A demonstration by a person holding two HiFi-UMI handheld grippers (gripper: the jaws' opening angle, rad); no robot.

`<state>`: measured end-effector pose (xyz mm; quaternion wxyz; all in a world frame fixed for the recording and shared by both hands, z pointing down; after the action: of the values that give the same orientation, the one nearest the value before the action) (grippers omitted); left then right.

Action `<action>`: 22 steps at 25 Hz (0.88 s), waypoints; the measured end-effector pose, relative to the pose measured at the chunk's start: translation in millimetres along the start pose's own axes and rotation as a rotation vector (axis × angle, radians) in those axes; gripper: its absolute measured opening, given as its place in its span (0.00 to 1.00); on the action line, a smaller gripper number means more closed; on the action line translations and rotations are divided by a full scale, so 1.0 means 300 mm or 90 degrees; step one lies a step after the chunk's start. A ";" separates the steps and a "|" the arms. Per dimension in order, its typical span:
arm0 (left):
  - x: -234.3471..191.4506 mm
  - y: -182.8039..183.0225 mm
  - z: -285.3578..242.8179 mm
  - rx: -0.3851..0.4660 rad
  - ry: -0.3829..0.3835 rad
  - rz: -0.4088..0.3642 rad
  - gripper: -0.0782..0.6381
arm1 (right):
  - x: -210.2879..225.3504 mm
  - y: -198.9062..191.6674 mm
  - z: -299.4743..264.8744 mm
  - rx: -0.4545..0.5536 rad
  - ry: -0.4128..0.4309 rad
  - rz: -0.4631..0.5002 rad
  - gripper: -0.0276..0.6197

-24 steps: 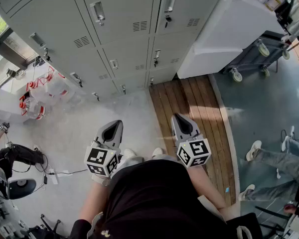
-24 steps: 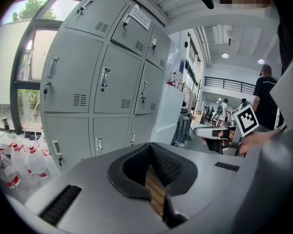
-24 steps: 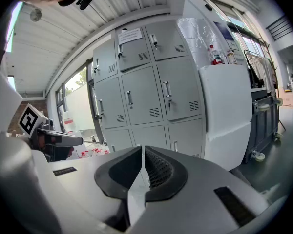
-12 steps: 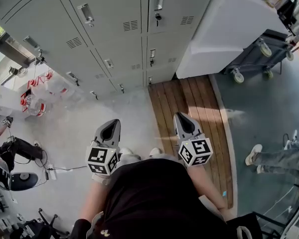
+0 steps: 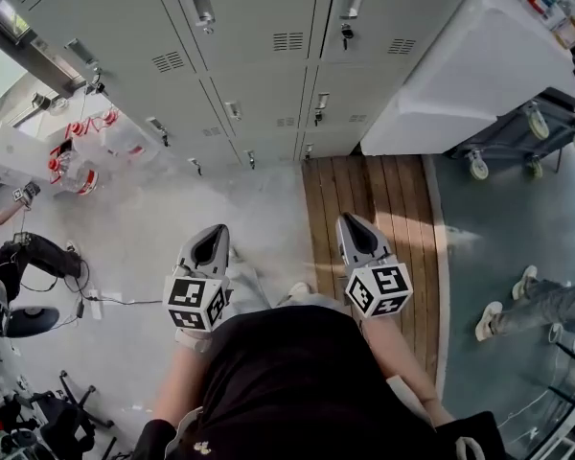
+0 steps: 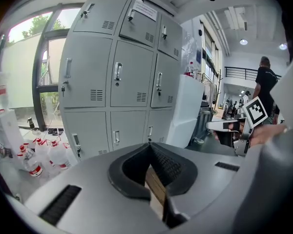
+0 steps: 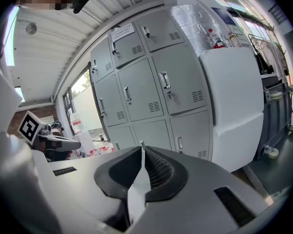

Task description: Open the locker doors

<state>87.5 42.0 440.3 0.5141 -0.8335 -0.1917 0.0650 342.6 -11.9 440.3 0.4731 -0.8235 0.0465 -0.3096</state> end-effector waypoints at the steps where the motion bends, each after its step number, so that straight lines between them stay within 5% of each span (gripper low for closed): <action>1: -0.030 -0.017 0.001 0.001 0.005 0.002 0.13 | -0.019 -0.011 -0.033 -0.004 0.004 0.003 0.11; 22: -1.037 -0.414 0.189 0.000 0.105 0.094 0.13 | -0.837 -0.288 -1.039 -0.149 0.123 0.120 0.12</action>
<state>-246.8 18.4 495.9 0.5219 -0.8479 -0.0867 0.0344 -50.5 -105.7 505.4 0.3944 -0.8312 0.2047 -0.3341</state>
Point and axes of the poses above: the fingertips, and each gripper's own axes: z backward along the fingers, x to its right, y out of its top, the point moved 3 cm from there along z, backward along the fingers, and after that the axes turned 14 degrees about -z, right-handed, at the moved point
